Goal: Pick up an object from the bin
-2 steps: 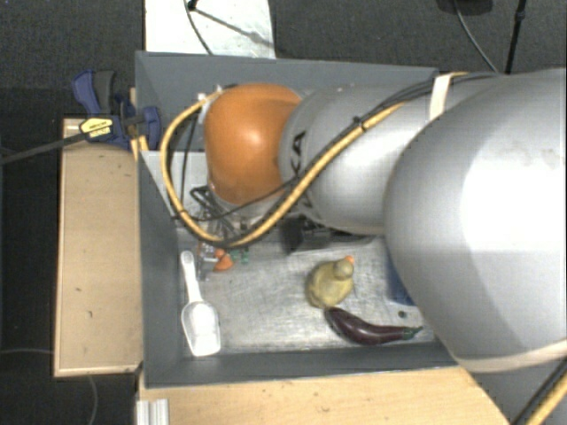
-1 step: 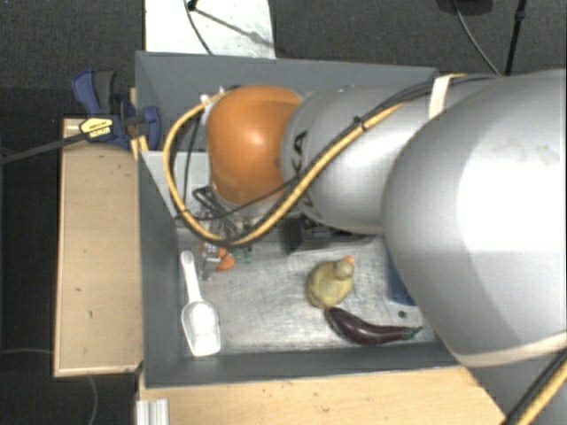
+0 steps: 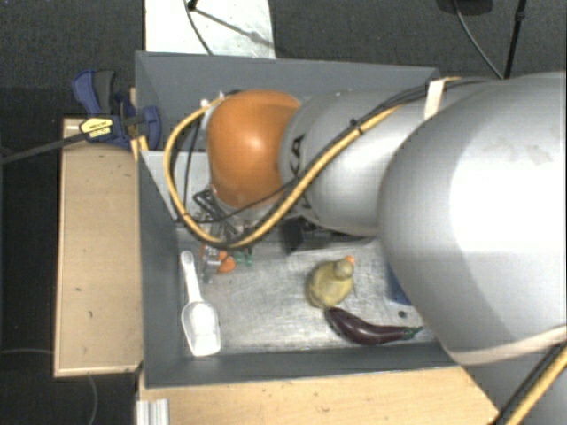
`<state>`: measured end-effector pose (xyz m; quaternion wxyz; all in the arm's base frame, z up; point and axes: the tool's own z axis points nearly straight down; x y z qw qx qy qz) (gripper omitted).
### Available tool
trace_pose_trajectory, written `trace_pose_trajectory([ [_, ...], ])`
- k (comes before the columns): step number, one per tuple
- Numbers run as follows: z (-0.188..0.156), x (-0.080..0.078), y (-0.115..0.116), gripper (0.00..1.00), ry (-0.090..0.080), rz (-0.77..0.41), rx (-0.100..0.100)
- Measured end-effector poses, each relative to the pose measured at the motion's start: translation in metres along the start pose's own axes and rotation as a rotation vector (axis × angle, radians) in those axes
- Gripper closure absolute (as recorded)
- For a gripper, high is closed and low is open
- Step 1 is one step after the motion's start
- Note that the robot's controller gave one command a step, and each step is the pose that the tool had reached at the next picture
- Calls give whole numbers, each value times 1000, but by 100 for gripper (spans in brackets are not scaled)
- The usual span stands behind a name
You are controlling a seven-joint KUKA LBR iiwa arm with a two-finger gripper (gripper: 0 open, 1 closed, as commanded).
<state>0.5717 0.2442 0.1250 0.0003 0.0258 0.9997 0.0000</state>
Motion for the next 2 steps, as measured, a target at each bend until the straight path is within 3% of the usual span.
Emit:
trace_pose_trajectory([
  [2, 11, 0, 1, 100, 2, 21, 0],
])
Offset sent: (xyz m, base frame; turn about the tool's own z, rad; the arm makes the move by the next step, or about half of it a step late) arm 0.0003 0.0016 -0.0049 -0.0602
